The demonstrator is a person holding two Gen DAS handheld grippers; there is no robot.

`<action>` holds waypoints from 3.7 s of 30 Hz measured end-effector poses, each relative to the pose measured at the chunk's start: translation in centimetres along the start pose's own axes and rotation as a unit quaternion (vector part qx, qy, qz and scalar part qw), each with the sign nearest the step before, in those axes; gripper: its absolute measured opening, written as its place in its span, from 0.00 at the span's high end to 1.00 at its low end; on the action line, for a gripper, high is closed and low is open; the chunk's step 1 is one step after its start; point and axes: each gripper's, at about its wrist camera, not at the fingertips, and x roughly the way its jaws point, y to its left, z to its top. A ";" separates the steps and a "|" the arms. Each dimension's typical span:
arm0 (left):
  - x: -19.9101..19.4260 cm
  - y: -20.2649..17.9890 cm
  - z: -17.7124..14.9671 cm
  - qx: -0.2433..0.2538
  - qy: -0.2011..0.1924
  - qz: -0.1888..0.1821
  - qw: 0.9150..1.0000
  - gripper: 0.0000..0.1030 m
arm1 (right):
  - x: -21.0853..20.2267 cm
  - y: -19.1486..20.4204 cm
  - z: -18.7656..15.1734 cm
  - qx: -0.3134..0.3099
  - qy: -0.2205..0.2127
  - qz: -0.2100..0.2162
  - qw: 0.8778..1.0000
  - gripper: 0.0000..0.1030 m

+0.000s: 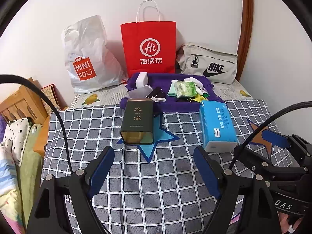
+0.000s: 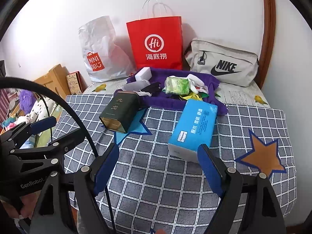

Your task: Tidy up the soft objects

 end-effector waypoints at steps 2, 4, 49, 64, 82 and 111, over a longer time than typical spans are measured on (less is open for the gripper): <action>0.0 -0.2 0.0 0.002 0.001 0.001 1.000 0.20 | -0.1 -0.2 -0.1 0.004 -0.003 -0.005 1.000 0.20; 0.0 -0.5 0.0 0.005 0.000 0.002 1.000 0.20 | -0.2 -0.4 -0.3 0.007 -0.002 -0.009 1.000 0.20; -0.1 -0.5 0.0 0.002 0.000 -0.003 1.000 0.20 | -0.6 -1.1 -0.3 0.014 0.000 -0.013 1.000 0.20; -0.2 -0.6 0.0 0.007 -0.003 0.001 1.000 0.20 | -0.6 -1.0 -0.3 0.013 0.001 -0.011 1.000 0.20; -0.2 -0.6 0.0 0.008 -0.001 0.001 1.000 0.20 | -0.7 -1.0 -0.4 0.013 0.002 -0.013 1.000 0.20; -0.2 -0.4 -0.1 0.006 0.004 -0.002 1.000 0.20 | -0.7 -0.9 -0.6 0.016 0.004 -0.015 1.000 0.20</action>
